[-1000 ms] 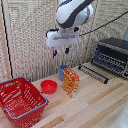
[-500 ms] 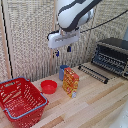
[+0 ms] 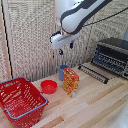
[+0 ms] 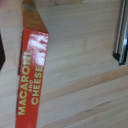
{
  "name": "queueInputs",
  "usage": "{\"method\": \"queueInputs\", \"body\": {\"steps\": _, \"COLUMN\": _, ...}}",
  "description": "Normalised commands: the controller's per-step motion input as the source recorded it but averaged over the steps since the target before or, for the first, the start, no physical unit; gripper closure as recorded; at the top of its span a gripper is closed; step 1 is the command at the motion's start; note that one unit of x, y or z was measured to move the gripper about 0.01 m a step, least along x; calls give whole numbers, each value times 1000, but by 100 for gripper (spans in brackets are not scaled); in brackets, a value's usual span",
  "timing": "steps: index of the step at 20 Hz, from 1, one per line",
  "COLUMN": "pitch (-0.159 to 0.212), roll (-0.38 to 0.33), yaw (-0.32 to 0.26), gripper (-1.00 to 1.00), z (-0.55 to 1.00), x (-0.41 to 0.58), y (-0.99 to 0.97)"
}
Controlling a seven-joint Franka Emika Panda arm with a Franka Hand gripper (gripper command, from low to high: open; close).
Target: Kindly position your hand close to the oven tray's handle. Softly yet firmly grasp the handle using your hand. Slowly and with caution, draw the tray out until it is fully stretched out.
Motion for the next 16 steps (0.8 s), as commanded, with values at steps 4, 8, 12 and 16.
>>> {"method": "queueInputs", "body": {"steps": 4, "pitch": -19, "roll": -344, "yaw": 165, "gripper": -100, "z": -9, "x": -90, "y": -224}}
{"method": "queueInputs", "body": {"steps": 8, "pitch": -11, "roll": -313, "yaw": 155, "gripper": -100, "z": -174, "x": -6, "y": -211}}
{"method": "queueInputs", "body": {"steps": 12, "pitch": -14, "roll": -298, "yaw": 148, "gripper": -100, "z": -243, "x": 0, "y": -215}}
{"method": "queueInputs", "body": {"steps": 16, "pitch": -23, "roll": -270, "yaw": 148, "gripper": -100, "z": -334, "x": 4, "y": -217}}
